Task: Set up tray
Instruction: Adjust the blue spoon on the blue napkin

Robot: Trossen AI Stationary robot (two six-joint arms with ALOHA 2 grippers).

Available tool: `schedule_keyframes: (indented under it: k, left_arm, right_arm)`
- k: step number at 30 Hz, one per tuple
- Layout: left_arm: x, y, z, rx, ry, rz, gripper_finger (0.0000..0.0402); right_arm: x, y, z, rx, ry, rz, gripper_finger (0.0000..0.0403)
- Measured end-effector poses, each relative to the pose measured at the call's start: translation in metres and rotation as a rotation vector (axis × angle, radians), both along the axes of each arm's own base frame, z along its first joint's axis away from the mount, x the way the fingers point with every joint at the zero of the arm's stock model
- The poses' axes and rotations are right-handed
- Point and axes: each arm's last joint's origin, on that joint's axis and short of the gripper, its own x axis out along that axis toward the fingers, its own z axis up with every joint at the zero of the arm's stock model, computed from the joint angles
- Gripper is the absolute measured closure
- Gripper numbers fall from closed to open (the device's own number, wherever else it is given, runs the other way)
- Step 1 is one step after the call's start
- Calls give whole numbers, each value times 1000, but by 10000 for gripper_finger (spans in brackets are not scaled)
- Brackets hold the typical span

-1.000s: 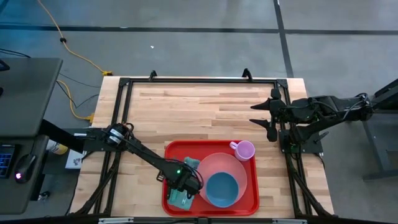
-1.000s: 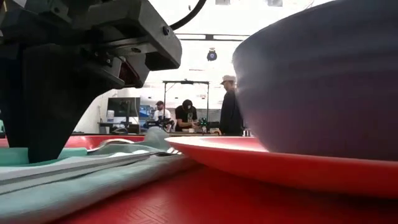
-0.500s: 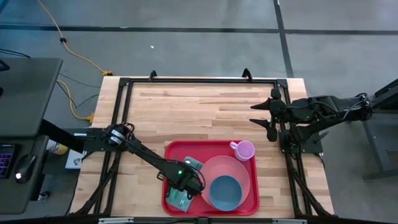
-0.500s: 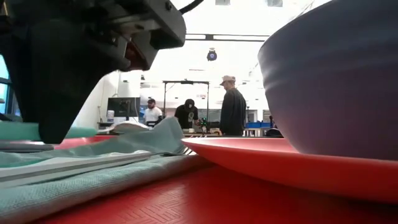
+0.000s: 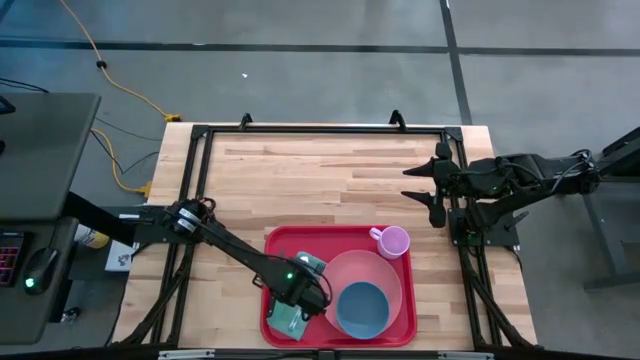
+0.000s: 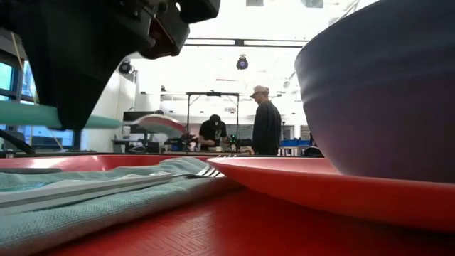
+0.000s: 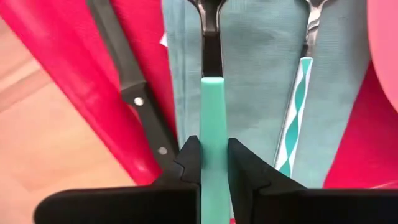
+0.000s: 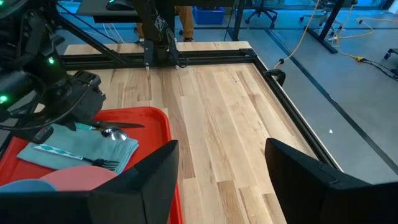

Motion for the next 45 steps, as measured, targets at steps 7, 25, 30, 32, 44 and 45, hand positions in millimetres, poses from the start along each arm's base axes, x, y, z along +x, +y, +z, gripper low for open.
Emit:
schedule_keyframes:
  k: [7, 25, 30, 32, 44, 45]
  left_arm:
    - [3, 0, 20, 36, -43, -57, 343]
    - [35, 15, 46, 180, -408, -263, 343]
    - [26, 20, 52, 179, -347, -272, 343]
    - [20, 22, 55, 185, -311, -271, 343]
    - [8, 8, 61, -14, -241, -247, 343]
    - [5, 7, 58, -6, -204, -226, 343]
  right_arm:
    - [0, 0, 0, 0, 0, 0, 185]
    - [22, 12, -12, 84, 105, 195, 185]
    - [25, 13, -14, 103, 121, 212, 185]
    - [26, 14, -15, 124, 127, 225, 185]
    - [28, 15, -16, 129, 126, 219, 185]
    - [28, 15, -16, 129, 126, 219, 185]
